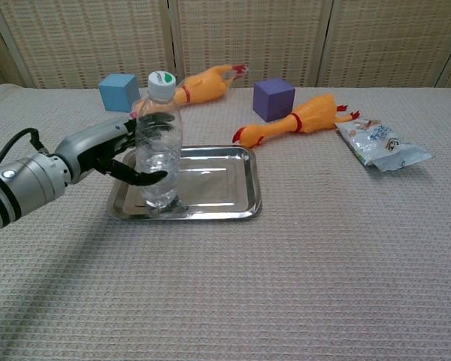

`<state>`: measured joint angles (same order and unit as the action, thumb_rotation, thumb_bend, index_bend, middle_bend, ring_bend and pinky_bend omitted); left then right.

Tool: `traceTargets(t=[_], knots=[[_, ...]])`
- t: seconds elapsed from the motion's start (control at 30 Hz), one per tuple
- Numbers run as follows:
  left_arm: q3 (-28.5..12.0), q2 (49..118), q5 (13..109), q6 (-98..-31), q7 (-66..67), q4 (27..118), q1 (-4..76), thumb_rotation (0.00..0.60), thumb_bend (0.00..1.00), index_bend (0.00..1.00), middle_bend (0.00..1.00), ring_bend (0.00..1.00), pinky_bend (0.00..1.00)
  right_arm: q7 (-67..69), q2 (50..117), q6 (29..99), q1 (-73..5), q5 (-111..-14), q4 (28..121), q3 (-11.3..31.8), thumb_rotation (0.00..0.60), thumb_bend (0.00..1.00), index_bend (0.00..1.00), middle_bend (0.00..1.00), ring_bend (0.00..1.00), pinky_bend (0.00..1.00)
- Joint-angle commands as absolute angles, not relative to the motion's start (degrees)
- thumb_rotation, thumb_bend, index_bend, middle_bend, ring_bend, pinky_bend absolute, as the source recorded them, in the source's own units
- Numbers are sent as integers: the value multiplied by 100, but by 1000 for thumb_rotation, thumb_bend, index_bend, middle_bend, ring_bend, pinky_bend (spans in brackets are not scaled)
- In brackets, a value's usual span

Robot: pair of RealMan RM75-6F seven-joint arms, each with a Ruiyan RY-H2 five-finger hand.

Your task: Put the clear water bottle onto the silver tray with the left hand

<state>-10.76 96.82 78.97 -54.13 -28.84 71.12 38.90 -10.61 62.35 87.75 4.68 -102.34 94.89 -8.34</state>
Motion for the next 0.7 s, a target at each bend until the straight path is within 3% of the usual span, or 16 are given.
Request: traceTargets(t=[0.03,0.4,0.7], knots=[[-1059,9642,7932,-5431,-2927,7129,3898,600,298,0,0,0,27,-1076,6240,8770,467,-10238,9488,-837,600,24,0,0,0,0],[-949,9371,8057,-5529,-2821,7252,3878,600,289,0,0,0,0,-1080,6235,8778,472,-10279,9494,-866,600,24,0,0,0,0],[-855,9259,7921,-5583,-2782,6782,3713,600,285,0,0,0,0,-1178,6245,8748,479,-10311,9511,-898,600,24,0,0,0,0]])
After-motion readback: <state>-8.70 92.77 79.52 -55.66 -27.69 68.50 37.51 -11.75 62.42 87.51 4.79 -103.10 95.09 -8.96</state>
